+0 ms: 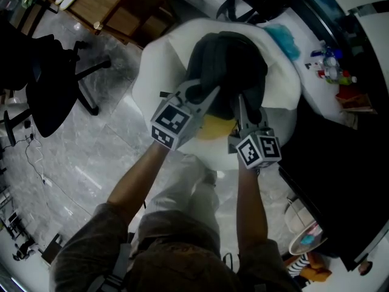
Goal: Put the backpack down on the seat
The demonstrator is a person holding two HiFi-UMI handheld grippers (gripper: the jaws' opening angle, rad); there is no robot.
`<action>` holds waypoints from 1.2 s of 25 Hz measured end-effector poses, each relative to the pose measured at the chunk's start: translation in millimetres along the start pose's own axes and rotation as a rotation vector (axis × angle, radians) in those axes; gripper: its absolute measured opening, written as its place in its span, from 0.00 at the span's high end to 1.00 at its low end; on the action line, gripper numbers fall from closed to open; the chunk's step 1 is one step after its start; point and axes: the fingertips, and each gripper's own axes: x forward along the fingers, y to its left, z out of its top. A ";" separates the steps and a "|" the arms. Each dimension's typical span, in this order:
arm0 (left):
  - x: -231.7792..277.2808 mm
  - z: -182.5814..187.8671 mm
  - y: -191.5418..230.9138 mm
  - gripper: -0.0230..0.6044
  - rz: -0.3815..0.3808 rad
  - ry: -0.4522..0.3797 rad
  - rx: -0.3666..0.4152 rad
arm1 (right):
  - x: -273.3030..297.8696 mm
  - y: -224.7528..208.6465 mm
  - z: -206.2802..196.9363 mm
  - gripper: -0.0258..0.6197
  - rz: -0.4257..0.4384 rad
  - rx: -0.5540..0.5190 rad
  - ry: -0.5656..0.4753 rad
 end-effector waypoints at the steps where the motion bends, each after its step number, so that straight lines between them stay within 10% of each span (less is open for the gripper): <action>1: 2.1 -2.3 1.8 0.92 0.002 0.004 -0.003 | 2.1 -2.0 -2.7 0.90 -0.005 0.004 0.005; 14: 15.4 -16.2 15.2 0.87 0.061 0.025 0.000 | 16.7 -16.3 -23.4 0.79 -0.064 0.008 0.042; 22: 3.3 -32.0 17.8 0.42 0.156 0.078 -0.062 | -0.1 -21.0 -28.5 0.46 -0.171 0.000 0.069; 30: -19.4 -29.6 -10.7 0.38 0.186 0.091 -0.096 | -35.3 -15.1 -23.3 0.37 -0.225 0.012 0.090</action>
